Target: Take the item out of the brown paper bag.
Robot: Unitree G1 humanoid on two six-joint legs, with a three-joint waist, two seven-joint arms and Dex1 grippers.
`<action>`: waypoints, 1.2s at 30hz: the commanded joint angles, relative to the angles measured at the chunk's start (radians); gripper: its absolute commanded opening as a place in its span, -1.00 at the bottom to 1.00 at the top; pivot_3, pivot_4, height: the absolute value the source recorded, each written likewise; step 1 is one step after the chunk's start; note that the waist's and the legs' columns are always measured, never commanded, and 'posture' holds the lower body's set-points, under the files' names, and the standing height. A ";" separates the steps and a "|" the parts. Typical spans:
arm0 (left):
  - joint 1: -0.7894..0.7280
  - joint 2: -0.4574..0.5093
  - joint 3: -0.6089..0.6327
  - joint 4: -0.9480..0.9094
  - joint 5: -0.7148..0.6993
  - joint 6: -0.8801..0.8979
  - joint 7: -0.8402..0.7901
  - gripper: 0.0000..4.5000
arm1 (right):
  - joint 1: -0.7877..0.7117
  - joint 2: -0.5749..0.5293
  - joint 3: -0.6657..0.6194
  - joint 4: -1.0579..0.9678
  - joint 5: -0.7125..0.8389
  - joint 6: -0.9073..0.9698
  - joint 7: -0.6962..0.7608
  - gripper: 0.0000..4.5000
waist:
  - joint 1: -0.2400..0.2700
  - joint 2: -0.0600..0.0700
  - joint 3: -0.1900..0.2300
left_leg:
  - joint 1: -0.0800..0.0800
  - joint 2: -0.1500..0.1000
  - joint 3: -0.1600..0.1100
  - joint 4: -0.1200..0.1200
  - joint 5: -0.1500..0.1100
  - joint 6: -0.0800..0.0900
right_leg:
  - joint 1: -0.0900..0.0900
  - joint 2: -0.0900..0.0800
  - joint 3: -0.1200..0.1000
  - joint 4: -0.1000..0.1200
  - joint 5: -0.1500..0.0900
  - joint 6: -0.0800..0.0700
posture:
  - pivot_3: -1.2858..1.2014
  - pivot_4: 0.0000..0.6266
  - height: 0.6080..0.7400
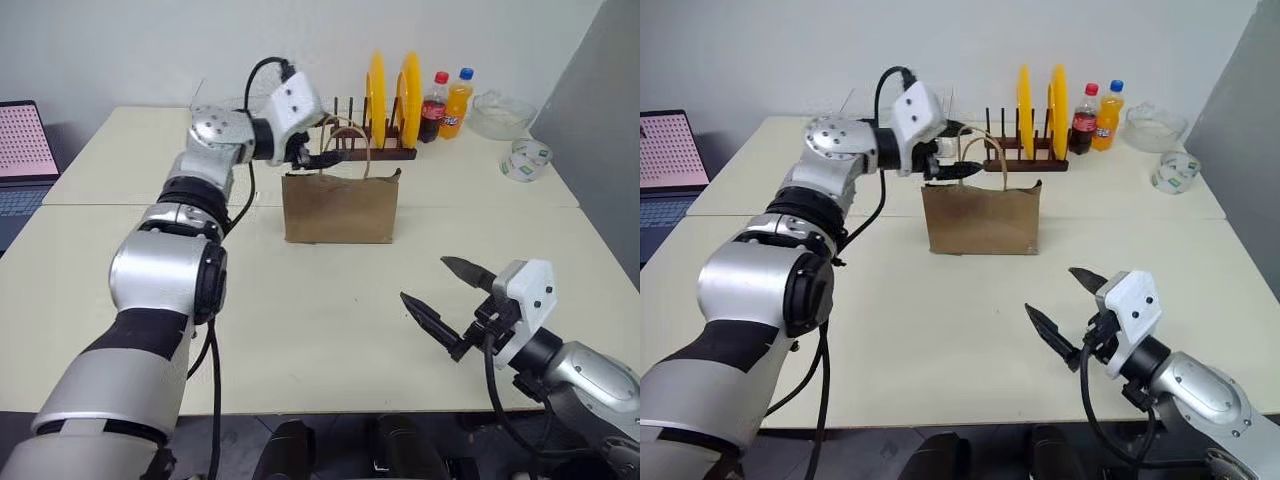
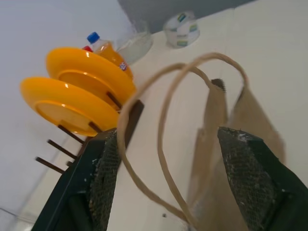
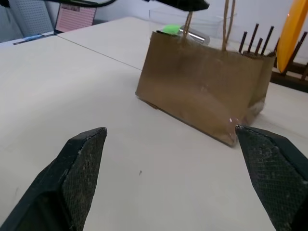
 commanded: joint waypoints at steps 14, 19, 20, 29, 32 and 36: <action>0.963 0.051 0.194 -1.691 -0.450 0.910 0.299 0.49 | -0.781 0.033 0.182 0.652 -0.285 0.001 0.255 0.63 | -0.013 0.001 0.000 | -0.002 0.001 -0.003 0.001 0.000 0.000 | -0.001 -0.002 0.001 0.000 0.003 -0.005 | 0.03 -0.52 1.00; 1.210 -0.026 0.195 -2.012 -0.508 1.068 0.501 0.49 | -0.987 0.086 0.276 0.972 -0.457 -0.161 0.388 -0.16 | -0.011 0.001 -0.001 | 0.002 0.000 -0.001 0.000 0.000 0.000 | 0.002 -0.002 0.002 0.000 0.003 -0.005 | 0.03 -0.52 1.00; 1.250 -0.037 0.193 -2.058 -0.517 1.085 0.531 0.49 | -1.034 0.098 0.304 1.056 -0.507 -0.219 0.416 -0.30 | -0.012 0.001 -0.001 | 0.003 0.001 -0.002 0.000 0.000 0.000 | 0.002 -0.002 0.002 0.000 0.003 -0.005 | 0.03 -0.52 1.00; 1.355 0.013 0.188 -2.159 -0.548 1.093 0.617 0.49 | -1.459 0.308 0.518 2.008 -0.931 -0.741 0.421 -0.99 | -0.019 0.002 -0.001 | 0.007 0.001 0.001 -0.002 0.001 -0.001 | 0.003 -0.001 0.004 0.001 0.004 -0.008 | 0.03 -0.52 1.00; 1.364 0.035 0.179 -2.150 -0.548 1.072 0.617 0.49 | -1.505 0.352 0.538 2.139 -1.008 -0.821 0.397 -0.99 | -0.016 0.002 -0.001 | 0.007 0.001 0.001 -0.003 0.001 -0.002 | 0.003 -0.001 0.004 0.000 0.004 -0.008 | 0.03 -0.52 1.00; 1.393 0.065 0.161 -2.142 -0.543 1.035 0.605 0.49 | -1.517 0.377 0.572 2.205 -1.096 -0.883 0.439 -0.99 | -0.015 0.003 -0.001 | 0.004 0.001 0.001 -0.003 0.003 -0.005 | 0.002 -0.002 0.004 -0.001 0.004 -0.008 | 0.03 -0.52 1.00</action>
